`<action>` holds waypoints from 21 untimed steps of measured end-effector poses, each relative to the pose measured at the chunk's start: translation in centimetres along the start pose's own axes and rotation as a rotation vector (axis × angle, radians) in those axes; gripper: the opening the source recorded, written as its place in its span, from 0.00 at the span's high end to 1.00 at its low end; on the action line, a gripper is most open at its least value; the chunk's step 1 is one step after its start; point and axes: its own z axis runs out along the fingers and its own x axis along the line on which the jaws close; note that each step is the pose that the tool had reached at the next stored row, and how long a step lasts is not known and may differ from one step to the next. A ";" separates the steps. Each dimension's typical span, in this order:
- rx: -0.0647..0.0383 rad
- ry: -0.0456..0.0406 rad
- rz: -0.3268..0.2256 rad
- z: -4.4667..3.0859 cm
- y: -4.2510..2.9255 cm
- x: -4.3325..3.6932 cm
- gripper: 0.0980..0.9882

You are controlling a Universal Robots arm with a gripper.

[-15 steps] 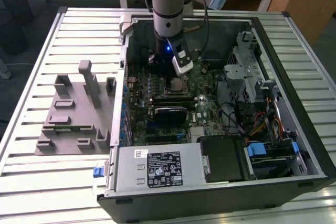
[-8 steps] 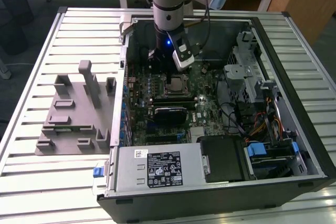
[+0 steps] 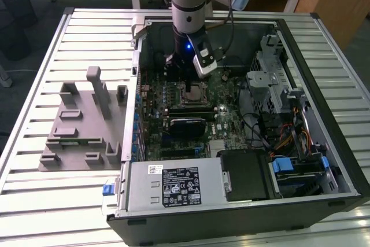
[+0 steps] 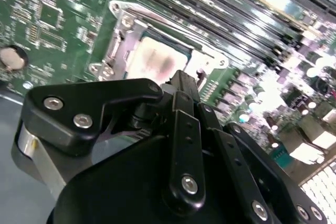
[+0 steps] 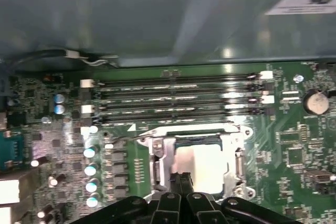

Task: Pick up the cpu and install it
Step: 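Close the cpu cover, then install the first cpu locking lever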

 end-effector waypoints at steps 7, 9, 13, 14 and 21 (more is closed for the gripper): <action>0.001 0.0045 0.000 0.07 0.08 -1.25 0.99; 0.002 0.0046 0.000 -0.04 0.09 -1.25 0.99; 0.002 0.0045 0.000 -0.68 0.10 -1.29 0.99; 0.002 0.0045 0.000 -0.76 0.11 -1.30 0.99; 0.002 0.0045 0.000 -0.84 0.11 -1.30 0.99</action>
